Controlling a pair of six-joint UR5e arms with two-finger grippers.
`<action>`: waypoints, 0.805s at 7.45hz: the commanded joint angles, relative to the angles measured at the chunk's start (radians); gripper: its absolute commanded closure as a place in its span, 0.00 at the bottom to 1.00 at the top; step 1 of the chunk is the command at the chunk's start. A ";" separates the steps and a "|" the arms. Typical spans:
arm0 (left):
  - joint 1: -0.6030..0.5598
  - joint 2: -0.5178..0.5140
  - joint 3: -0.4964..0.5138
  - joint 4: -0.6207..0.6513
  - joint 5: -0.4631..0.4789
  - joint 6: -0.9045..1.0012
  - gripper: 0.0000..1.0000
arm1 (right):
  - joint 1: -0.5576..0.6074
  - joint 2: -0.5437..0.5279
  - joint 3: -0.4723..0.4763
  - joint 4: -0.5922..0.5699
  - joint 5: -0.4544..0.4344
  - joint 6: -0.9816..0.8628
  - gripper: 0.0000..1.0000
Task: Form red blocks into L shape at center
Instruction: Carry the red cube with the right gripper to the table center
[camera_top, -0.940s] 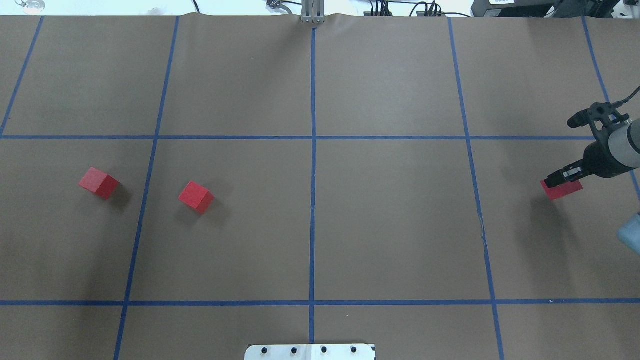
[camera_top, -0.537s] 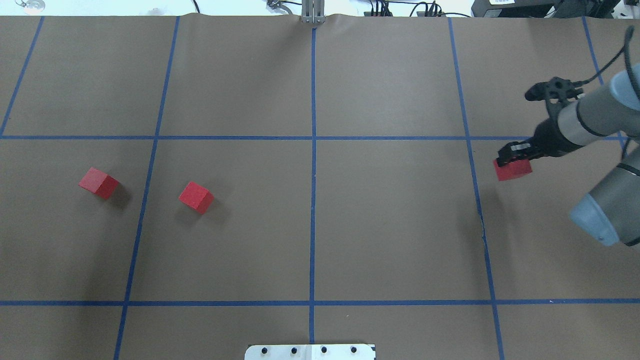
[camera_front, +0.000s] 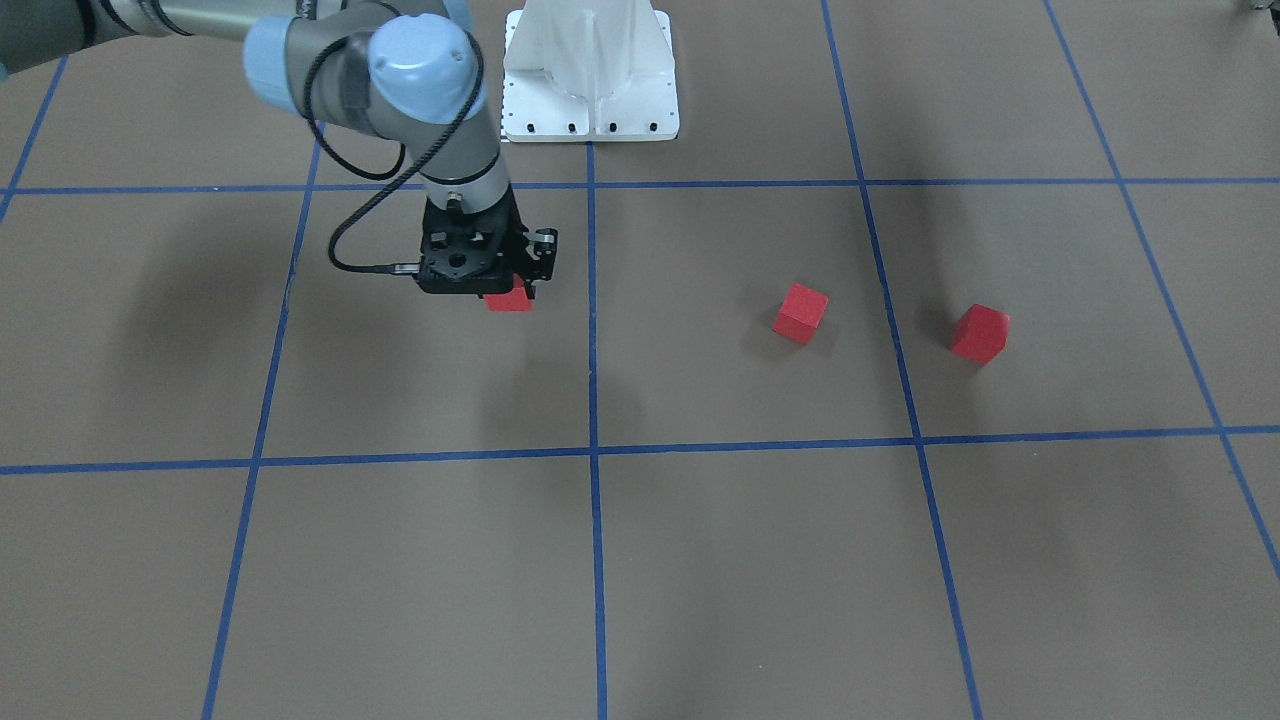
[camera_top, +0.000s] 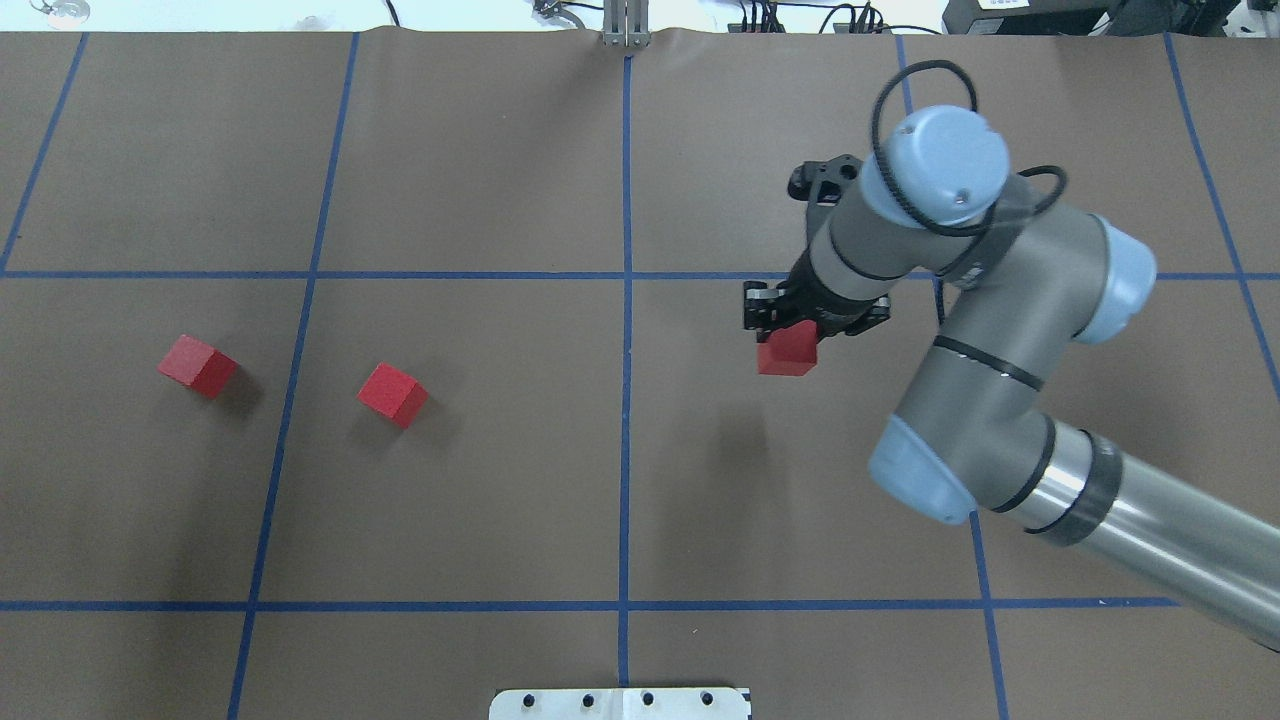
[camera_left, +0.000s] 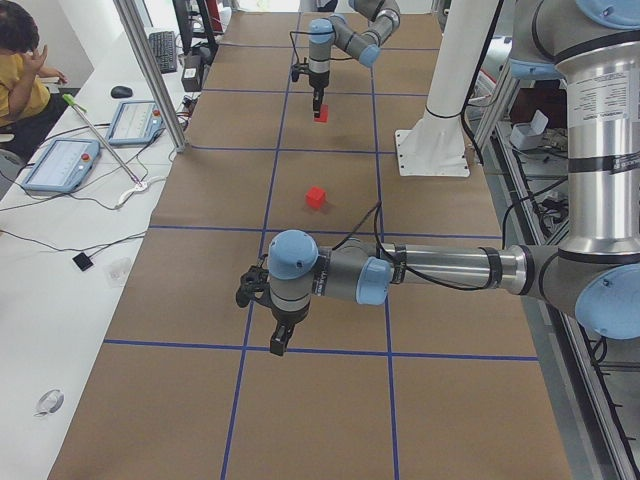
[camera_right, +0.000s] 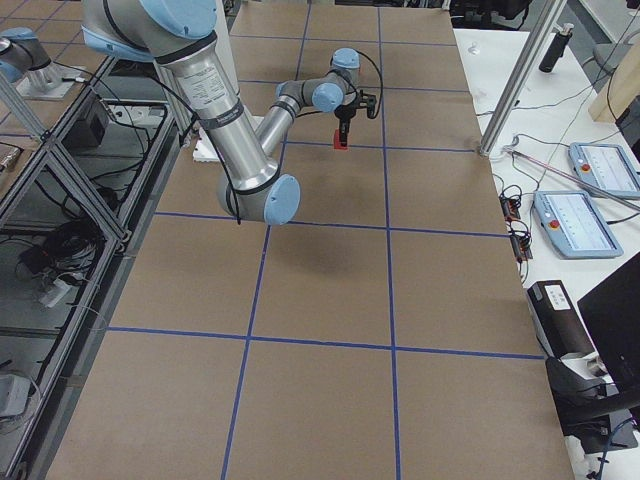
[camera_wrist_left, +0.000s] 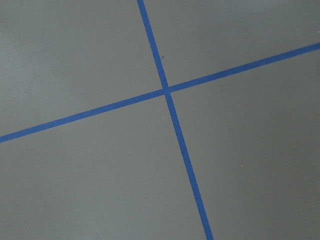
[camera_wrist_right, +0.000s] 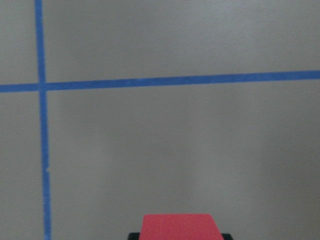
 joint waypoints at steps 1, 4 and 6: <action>0.000 0.000 0.002 0.000 0.000 0.000 0.00 | -0.064 0.117 -0.156 -0.004 -0.030 0.018 0.83; 0.000 0.000 0.005 0.000 0.000 0.000 0.00 | -0.078 0.162 -0.223 0.002 -0.030 0.018 0.71; 0.000 0.000 0.006 0.000 0.000 0.000 0.00 | -0.081 0.185 -0.272 0.040 -0.046 0.018 0.63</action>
